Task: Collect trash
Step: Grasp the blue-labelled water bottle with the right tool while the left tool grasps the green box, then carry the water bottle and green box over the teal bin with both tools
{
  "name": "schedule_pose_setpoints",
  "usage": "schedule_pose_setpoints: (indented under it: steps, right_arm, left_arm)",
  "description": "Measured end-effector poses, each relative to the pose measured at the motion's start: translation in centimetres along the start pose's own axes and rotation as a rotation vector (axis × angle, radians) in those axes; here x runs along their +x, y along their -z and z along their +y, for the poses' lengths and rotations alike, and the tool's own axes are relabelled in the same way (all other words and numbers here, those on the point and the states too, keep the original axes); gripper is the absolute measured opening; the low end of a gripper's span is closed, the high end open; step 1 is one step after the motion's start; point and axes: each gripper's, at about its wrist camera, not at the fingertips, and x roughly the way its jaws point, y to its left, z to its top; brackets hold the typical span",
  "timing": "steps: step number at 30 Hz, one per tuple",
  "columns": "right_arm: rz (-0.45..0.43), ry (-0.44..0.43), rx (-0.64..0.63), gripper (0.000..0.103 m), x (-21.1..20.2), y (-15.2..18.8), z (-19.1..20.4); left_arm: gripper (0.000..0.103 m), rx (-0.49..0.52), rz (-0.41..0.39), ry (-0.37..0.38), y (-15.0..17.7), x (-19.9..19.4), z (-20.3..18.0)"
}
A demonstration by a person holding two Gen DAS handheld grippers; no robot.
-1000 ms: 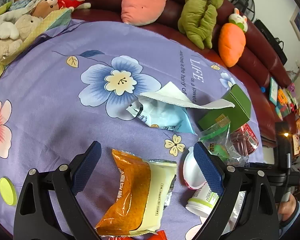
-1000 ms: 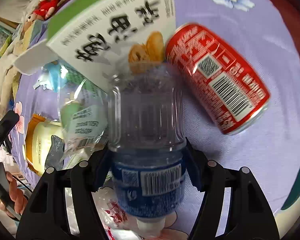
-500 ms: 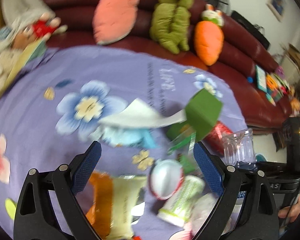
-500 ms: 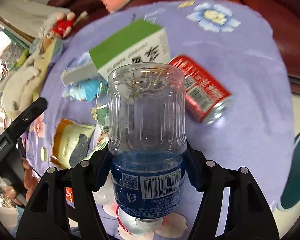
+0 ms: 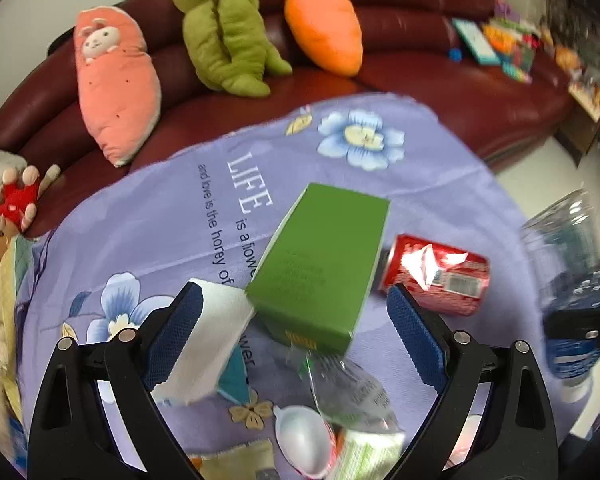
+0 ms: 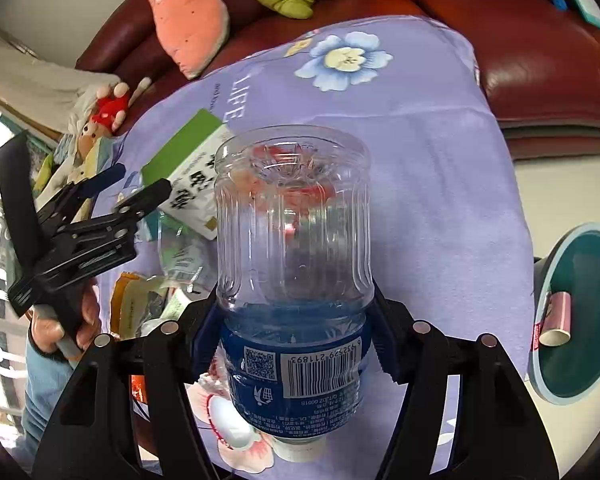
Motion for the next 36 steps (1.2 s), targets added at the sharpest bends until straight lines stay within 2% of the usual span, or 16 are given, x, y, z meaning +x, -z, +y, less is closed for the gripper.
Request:
schedule_pose_setpoints:
  steps: [5, 9, 11, 13, 17, 21, 30, 36]
  right_arm:
    - [0.016, 0.000, 0.026, 0.062, 0.7, 0.0, -2.0]
    - [0.017, 0.006, 0.042, 0.062, 1.2, -0.1, -3.1]
    - [0.019, 0.007, 0.048, 0.062, 1.4, -0.2, -3.4]
    - [0.019, 0.012, 0.051, 0.062, 1.4, -0.1, -3.5]
    - [0.016, 0.014, 0.052, 0.062, 1.2, 0.1, -3.6]
    - [0.009, 0.012, 0.054, 0.062, 0.8, 0.5, -3.4]
    - [-0.006, -0.010, 0.041, 0.062, -0.8, 1.9, -2.5]
    - [-0.033, -0.031, 0.026, 0.062, -2.4, 2.8, -2.0]
  left_arm:
    - [0.094, 0.046, 0.063, -0.038, -0.7, 2.9, -0.7]
    - [0.092, 0.060, 0.069, -0.008, -1.0, 3.9, -1.5]
    - [0.080, 0.067, 0.067, 0.002, -1.0, 4.2, -2.0]
    - [0.073, 0.057, 0.072, 0.020, -0.9, 4.4, -2.4]
    - [0.069, 0.013, 0.066, 0.016, -0.5, 3.9, -2.6]
    - [0.062, -0.053, 0.060, 0.004, 0.2, 2.5, -2.2]
    - [0.061, -0.154, -0.024, -0.005, 1.9, -3.4, -0.9]
    - [0.061, -0.186, -0.093, -0.007, 2.6, -7.9, -1.0]
